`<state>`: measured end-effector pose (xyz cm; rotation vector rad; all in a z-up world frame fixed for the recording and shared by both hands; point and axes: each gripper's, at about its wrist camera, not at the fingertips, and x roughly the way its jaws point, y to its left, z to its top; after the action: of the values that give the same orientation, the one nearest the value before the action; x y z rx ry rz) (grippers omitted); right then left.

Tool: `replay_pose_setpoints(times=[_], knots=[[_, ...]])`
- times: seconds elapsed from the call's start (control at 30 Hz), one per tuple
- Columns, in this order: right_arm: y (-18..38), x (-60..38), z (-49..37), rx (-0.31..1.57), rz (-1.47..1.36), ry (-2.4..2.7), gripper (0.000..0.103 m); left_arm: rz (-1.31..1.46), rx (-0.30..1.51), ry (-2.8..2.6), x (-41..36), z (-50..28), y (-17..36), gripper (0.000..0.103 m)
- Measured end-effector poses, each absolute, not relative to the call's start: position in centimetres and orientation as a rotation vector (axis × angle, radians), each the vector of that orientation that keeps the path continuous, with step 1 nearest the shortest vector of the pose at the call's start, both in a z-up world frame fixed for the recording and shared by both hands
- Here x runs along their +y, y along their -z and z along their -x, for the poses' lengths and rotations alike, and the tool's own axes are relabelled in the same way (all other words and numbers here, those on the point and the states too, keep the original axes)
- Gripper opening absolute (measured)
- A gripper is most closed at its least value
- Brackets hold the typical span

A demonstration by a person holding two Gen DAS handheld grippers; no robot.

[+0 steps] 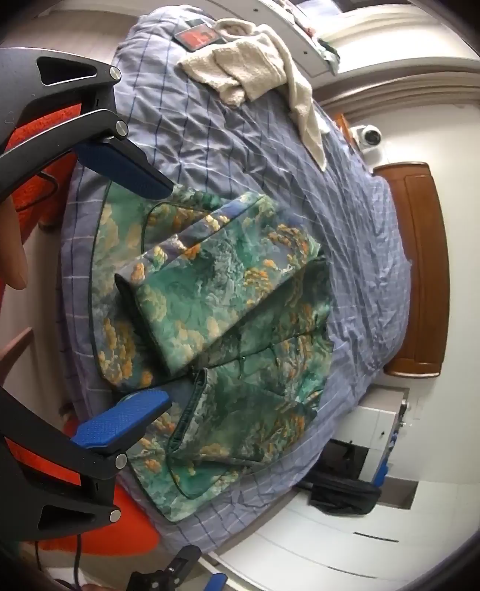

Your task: Fold large clothes

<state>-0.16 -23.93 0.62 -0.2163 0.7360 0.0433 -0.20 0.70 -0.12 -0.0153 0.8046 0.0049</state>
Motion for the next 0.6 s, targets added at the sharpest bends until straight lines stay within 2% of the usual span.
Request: replay_pose_setpoints(times=[0.6], knots=[[-0.35,-23.61,0.09,0.746,0.212,-0.062,0.101,0.017,0.824,0.003,0.54,0.22,0.54,0.103]])
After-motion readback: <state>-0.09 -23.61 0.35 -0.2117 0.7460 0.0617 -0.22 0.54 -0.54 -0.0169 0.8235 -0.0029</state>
